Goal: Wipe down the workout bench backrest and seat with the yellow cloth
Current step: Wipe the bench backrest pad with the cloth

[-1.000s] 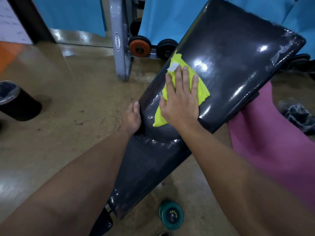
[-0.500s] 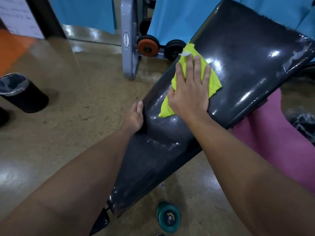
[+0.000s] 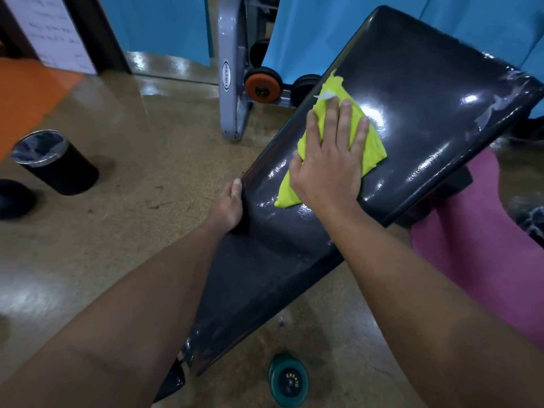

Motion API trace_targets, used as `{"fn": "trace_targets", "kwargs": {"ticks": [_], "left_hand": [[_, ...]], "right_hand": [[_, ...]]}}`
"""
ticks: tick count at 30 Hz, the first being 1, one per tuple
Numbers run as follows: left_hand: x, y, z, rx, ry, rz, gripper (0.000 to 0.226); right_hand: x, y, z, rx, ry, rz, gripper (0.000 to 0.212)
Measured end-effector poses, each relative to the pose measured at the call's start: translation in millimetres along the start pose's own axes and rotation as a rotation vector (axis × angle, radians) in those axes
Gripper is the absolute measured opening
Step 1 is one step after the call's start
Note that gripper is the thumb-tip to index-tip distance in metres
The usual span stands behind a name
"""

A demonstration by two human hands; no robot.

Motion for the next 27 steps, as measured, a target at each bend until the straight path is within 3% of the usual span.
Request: {"fn": "trace_targets", "kwargs": {"ticks": [5, 11, 17, 22, 27], "left_hand": [[-6, -4, 6, -0.002, -0.003, -0.016, 0.050], [-12, -5, 14, 0.002, -0.038, -0.033, 0.052], [-14, -4, 17, -0.005, -0.069, -0.044, 0.053], [-15, -4, 17, -0.024, -0.110, -0.048, 0.052], [-17, -5, 18, -0.020, -0.106, -0.039, 0.051]], "right_hand": [[57, -12, 0, -0.005, 0.201, 0.045, 0.072], [55, -3, -14, -0.060, -0.019, -0.045, 0.073], [73, -12, -4, -0.077, 0.040, -0.052, 0.071], [53, -5, 4, -0.097, -0.128, -0.101, 0.071], [64, -11, 5, -0.078, -0.030, -0.067, 0.071]]}}
Point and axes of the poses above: each hand's wrist, its own x-axis away from the middle knuckle, its own y-axis out of the back of the hand, z = x × y, the point moved 7 cm from there along -x, towards the middle knuckle, and after that the axes turned 9 degrees about -y, right-handed, at the moved point
